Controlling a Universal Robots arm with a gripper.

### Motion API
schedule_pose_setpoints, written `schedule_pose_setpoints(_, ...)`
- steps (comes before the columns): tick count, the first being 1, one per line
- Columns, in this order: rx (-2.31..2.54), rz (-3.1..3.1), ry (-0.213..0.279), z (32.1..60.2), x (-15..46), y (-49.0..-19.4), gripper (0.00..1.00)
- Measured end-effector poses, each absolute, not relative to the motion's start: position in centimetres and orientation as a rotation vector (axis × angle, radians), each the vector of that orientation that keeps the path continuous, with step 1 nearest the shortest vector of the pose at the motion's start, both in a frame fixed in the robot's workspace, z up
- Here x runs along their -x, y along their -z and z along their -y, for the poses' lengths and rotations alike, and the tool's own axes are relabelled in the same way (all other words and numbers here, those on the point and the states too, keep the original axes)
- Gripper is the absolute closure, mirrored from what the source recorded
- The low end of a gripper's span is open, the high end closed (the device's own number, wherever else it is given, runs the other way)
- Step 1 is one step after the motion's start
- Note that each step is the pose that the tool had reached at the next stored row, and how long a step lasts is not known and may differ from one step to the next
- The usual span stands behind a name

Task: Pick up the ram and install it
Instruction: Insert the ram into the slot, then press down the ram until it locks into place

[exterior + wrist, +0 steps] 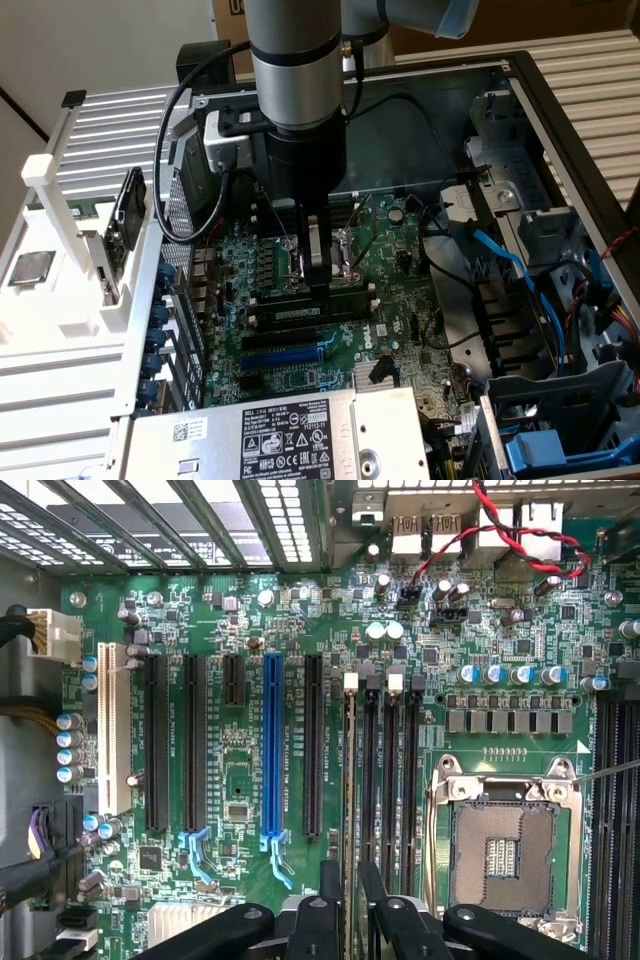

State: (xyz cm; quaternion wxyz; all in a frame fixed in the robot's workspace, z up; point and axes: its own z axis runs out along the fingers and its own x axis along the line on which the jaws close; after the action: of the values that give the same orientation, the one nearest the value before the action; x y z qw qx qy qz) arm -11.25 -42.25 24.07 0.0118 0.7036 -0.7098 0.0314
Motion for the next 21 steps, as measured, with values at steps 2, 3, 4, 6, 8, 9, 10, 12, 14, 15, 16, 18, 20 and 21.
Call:
schedule_pose_setpoints(2, -2.194, 2.213, -0.098, 42.25, 11.26, -24.08, 0.78)
schedule_pose_setpoints(3, -2.194, 2.213, -0.098, 42.25, 11.26, -24.08, 0.78)
schedule_pose_setpoints(4, -2.194, 2.213, -0.098, 42.25, 11.26, -24.08, 0.78)
schedule_pose_setpoints(6, -2.194, 2.213, -0.098, 42.25, 11.26, -24.08, 0.78)
schedule_pose_setpoints(8, -2.194, 2.213, -0.098, 42.25, 11.26, -24.08, 0.78)
schedule_pose_setpoints(9, -2.194, 2.213, -0.098, 42.25, 11.26, -24.08, 0.78)
schedule_pose_setpoints(10, -2.194, 2.213, -0.098, 42.25, 11.26, -24.08, 0.78)
schedule_pose_setpoints(12, -2.194, 2.213, -0.098, 42.25, 11.26, -24.08, 0.78)
schedule_pose_setpoints(14, -2.194, 2.213, -0.098, 42.25, 11.26, -24.08, 0.81)
schedule_pose_setpoints(15, -2.194, 2.213, -0.098, 42.25, 11.26, -24.08, 0.87)
schedule_pose_setpoints(16, -2.194, 2.213, -0.098, 42.25, 11.26, -24.08, 0.9)
schedule_pose_setpoints(18, -2.194, 2.213, -0.098, 42.25, 11.26, -24.08, 0.9)
schedule_pose_setpoints(20, -2.194, 2.213, -0.098, 42.25, 11.26, -24.08, 0.9)
schedule_pose_setpoints(21, -2.194, 2.214, -0.1, 42.25, 11.34, -24.09, 0.9)
